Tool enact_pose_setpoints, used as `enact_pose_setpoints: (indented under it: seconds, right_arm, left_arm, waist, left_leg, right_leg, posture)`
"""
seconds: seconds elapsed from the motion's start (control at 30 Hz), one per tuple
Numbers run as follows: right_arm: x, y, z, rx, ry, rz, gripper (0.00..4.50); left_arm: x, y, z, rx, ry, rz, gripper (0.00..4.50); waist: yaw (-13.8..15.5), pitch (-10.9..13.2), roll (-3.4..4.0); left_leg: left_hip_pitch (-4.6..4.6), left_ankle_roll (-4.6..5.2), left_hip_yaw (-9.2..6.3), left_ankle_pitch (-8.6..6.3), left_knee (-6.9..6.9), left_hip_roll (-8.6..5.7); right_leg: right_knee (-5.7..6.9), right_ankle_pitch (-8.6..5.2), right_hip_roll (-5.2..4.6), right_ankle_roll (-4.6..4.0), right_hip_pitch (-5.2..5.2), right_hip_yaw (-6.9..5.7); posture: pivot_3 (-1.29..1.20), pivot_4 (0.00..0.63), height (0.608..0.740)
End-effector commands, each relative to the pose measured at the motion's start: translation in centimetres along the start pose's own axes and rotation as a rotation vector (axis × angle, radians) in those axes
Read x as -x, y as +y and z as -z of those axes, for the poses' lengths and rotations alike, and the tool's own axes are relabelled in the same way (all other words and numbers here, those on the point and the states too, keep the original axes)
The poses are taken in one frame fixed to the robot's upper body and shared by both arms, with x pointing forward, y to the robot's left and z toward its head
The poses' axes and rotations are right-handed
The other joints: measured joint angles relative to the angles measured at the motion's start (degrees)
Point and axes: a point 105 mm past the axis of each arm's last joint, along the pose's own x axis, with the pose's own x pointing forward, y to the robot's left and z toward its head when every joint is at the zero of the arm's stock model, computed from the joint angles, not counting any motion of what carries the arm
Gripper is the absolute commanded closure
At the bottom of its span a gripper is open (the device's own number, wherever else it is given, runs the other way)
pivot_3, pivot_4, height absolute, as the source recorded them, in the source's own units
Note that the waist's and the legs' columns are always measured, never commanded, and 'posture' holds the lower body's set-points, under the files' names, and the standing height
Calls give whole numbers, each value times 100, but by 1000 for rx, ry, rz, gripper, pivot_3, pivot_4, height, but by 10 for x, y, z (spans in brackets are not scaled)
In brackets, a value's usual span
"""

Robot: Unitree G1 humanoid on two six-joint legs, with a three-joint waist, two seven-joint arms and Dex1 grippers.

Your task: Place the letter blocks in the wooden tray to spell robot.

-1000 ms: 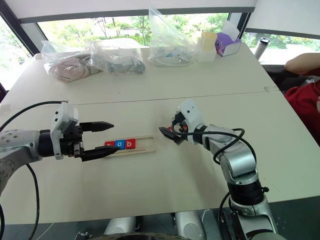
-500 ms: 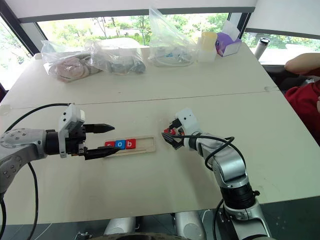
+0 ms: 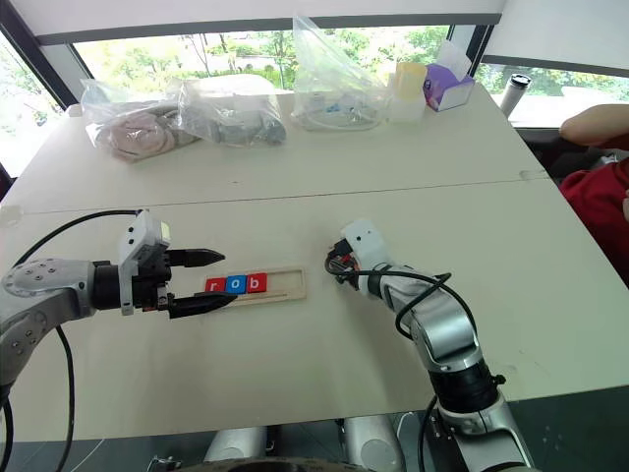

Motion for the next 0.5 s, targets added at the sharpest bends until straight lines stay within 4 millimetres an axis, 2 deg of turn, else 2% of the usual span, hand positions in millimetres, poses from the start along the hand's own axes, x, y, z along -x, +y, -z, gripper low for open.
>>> enact_pose_setpoints:
  seconds: [0.03, 0.17, 0.23, 0.27, 0.4, 0.47, 0.5]
  right_arm:
    - [25, -13, -8, -66, -34, 168, 3337]
    - [39, -16, 3, -221, 11, 317, 3337]
    - [42, -12, 8, -245, 37, 357, 3337]
    - [42, -12, 9, -245, 44, 364, 3337]
    - [38, -12, 35, -434, 173, 418, 3337]
    - [33, -16, 34, -457, 166, 431, 3337]
    - [31, -17, 32, -463, 158, 437, 2837]
  left_arm:
    - [-1, -2, -8, -52, -12, 21, 0]
    - [-5, 2, -11, -66, -9, 44, 0]
    - [-8, 4, -11, -78, 1, 62, 0]
    - [-9, 5, -12, -81, 4, 67, 0]
    - [-15, 8, -15, -97, 13, 103, 0]
    - [-17, 10, -16, -104, 16, 114, 0]
    - [-17, 10, -16, -107, 18, 118, 0]
  waist:
    - [20, 0, 0]
    - [18, 0, 0]
    - [13, 0, 0]
    - [2, 0, 1]
    - [-8, -2, 2]
    - [-3, -5, -3]
    - [-3, -6, -3]
  left_leg:
    - [-3, 0, -3, 0, 0, 0]
    - [-2, -2, -3, 1, 1, -2]
    - [0, -4, -5, 2, 0, -2]
    - [1, -4, -7, 2, 0, -1]
    - [3, -4, -3, 3, -2, -1]
    - [2, -4, -4, 2, -1, -1]
    - [4, -4, -4, 3, -1, -1]
  right_leg:
    - [0, -1, -1, 1, -1, -1]
    - [0, -2, -4, 3, -1, -1]
    - [1, -3, -2, 1, -1, -3]
    - [2, -3, 0, 0, -1, -4]
    - [1, -7, -1, -8, -1, -4]
    - [0, -3, -2, 1, 1, -5]
    - [-2, -3, -3, 1, 3, -6]
  posture:
    - [0, 150, 740]
    - [0, 150, 740]
    - [0, 150, 740]
    - [0, 150, 740]
    - [0, 150, 740]
    - [0, 150, 740]
    - [0, 150, 740]
